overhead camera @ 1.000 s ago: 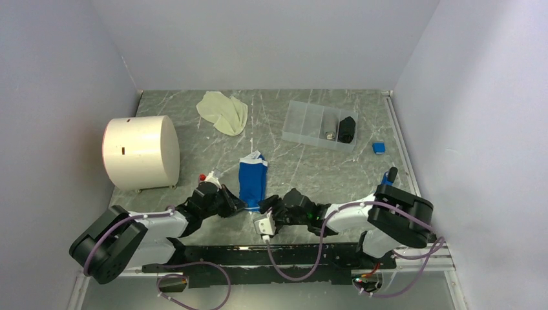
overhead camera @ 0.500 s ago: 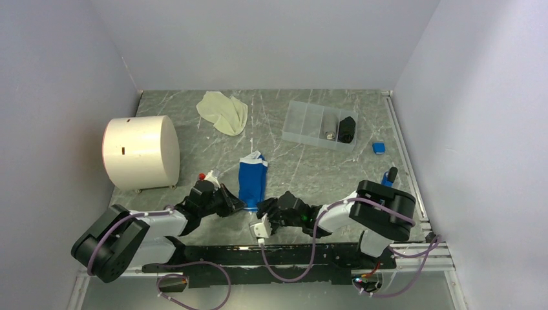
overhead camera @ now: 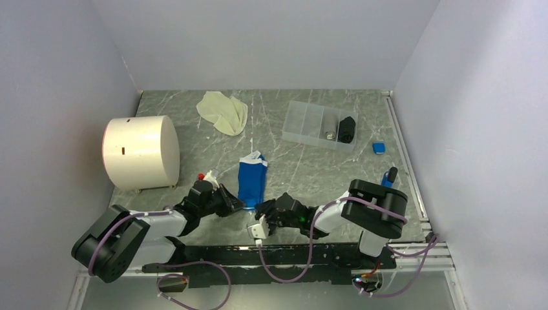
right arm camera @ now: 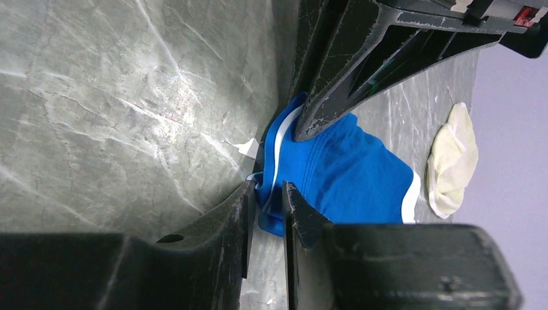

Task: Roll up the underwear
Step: Roll the underwear to the center of the board.

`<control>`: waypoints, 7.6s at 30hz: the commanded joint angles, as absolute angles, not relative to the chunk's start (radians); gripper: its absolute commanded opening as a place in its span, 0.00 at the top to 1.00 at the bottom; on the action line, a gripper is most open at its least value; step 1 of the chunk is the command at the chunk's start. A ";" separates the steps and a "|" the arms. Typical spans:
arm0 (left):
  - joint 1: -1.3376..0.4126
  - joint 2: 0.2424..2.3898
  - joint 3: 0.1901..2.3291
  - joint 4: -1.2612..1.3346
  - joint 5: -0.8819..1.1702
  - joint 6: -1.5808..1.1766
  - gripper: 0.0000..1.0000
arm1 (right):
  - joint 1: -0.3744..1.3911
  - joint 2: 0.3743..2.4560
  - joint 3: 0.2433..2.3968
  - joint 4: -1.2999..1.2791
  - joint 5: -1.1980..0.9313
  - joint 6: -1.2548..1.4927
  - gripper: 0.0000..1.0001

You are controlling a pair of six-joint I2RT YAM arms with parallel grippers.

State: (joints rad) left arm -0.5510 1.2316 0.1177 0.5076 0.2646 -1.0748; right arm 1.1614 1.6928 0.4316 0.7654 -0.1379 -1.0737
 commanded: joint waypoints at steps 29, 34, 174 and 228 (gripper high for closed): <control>-0.532 0.809 0.050 -0.048 0.135 -1.019 0.21 | 1.076 1.618 0.558 0.655 -0.471 -0.458 1.00; -0.533 0.810 0.059 -0.088 0.140 -0.997 0.26 | 1.047 1.634 0.549 0.736 -0.503 -0.348 1.00; -0.669 1.070 0.045 0.381 0.123 -0.939 0.31 | 0.704 2.016 0.537 0.948 -0.782 0.908 0.92; -0.726 1.166 0.206 0.088 0.026 -0.880 0.82 | 0.978 1.363 0.476 0.592 -0.214 -0.697 0.13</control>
State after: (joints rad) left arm -0.7177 1.1492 0.2249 0.2630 0.0044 -0.9268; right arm 0.9016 1.3537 0.4702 0.6266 -0.2996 -0.3428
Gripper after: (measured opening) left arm 0.177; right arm 0.936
